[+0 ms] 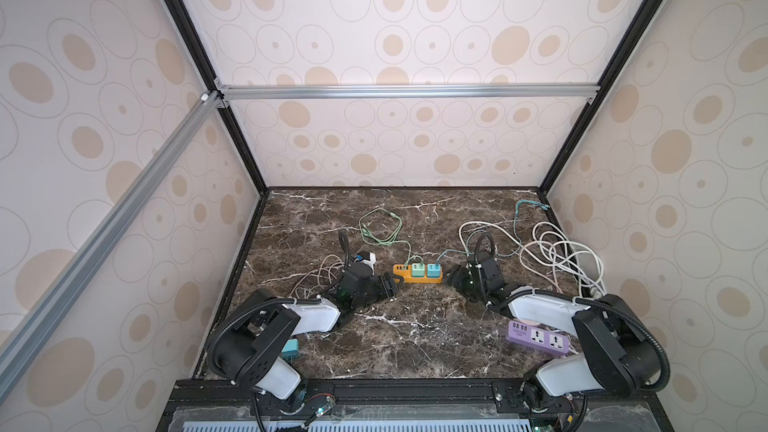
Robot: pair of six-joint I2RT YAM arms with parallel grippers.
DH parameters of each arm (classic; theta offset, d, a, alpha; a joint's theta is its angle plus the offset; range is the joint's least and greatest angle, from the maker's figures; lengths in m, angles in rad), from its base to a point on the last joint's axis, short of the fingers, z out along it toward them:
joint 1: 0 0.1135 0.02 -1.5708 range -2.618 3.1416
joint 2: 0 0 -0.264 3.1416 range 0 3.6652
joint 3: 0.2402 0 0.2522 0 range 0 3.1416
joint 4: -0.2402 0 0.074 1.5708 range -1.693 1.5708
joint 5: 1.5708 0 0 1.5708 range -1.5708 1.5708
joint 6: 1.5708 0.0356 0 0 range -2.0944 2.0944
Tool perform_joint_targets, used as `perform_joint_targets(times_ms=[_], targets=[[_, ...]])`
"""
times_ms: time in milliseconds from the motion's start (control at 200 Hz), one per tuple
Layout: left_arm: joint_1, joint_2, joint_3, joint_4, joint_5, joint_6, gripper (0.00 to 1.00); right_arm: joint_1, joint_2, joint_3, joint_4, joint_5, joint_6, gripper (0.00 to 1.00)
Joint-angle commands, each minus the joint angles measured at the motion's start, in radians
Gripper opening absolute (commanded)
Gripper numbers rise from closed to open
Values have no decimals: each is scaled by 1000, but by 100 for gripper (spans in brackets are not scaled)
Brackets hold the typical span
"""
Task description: Insert the plug
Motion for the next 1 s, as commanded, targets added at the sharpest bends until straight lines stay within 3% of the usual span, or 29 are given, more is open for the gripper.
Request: perform_joint_targets(times_ms=[0, 145, 315, 395, 530, 995], targets=[[-2, 49, 30, 133, 11, -90, 70, -5, 51, 5, 88, -2, 58, 64], [9, 137, 89, 117, 12, -72, 67, -5, 112, 33, 123, -2, 61, 58], [49, 232, 140, 133, 58, -61, 50, -5, 176, 60, 159, 9, 37, 42], [69, 262, 172, 124, 70, -40, 46, -8, 207, 89, 162, 23, 17, 35], [108, 317, 270, 35, 57, 46, 46, -27, 268, 159, 165, 43, -14, 33], [175, 525, 627, -175, 81, 202, 46, -138, 570, 525, 102, -103, -103, 32]])
